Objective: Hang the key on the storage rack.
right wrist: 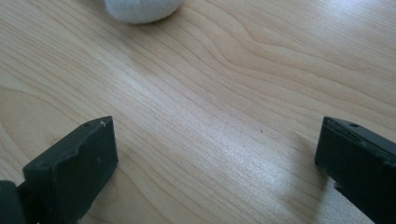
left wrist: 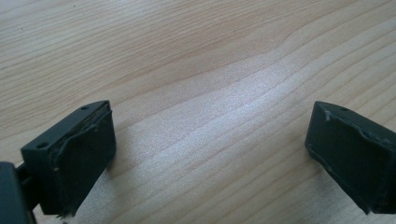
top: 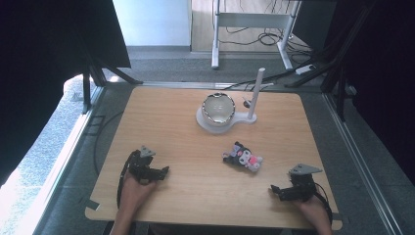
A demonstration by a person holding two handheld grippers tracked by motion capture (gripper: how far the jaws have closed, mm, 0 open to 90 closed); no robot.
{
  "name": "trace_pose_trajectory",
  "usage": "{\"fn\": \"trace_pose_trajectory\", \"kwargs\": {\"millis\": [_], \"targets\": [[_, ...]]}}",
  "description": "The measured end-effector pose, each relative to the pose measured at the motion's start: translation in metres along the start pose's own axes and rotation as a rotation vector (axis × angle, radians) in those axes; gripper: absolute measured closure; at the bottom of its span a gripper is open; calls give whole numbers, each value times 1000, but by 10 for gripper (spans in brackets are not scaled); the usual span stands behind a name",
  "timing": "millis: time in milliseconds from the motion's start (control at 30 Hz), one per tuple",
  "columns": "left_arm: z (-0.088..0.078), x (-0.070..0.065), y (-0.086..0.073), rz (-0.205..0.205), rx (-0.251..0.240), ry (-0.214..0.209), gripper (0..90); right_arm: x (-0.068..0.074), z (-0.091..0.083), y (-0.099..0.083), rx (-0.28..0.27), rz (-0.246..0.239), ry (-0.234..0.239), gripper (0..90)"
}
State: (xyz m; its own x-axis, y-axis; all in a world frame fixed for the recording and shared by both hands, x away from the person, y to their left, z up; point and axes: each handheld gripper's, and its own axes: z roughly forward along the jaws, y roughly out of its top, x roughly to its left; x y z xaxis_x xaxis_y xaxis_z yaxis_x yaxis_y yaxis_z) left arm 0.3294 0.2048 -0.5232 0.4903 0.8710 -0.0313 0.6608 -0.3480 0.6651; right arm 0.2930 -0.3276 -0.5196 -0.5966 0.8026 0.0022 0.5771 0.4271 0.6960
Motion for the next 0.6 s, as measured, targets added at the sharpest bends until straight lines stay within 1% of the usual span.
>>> {"fn": "trace_pose_trajectory", "kwargs": {"millis": [433, 600], "targets": [[0, 0, 0, 0, 0, 0, 17, 0, 0, 0, -1, 2, -1, 0], [0, 0, 0, 0, 0, -1, 17, 0, 0, 2, 17, 1, 1, 0]]}}
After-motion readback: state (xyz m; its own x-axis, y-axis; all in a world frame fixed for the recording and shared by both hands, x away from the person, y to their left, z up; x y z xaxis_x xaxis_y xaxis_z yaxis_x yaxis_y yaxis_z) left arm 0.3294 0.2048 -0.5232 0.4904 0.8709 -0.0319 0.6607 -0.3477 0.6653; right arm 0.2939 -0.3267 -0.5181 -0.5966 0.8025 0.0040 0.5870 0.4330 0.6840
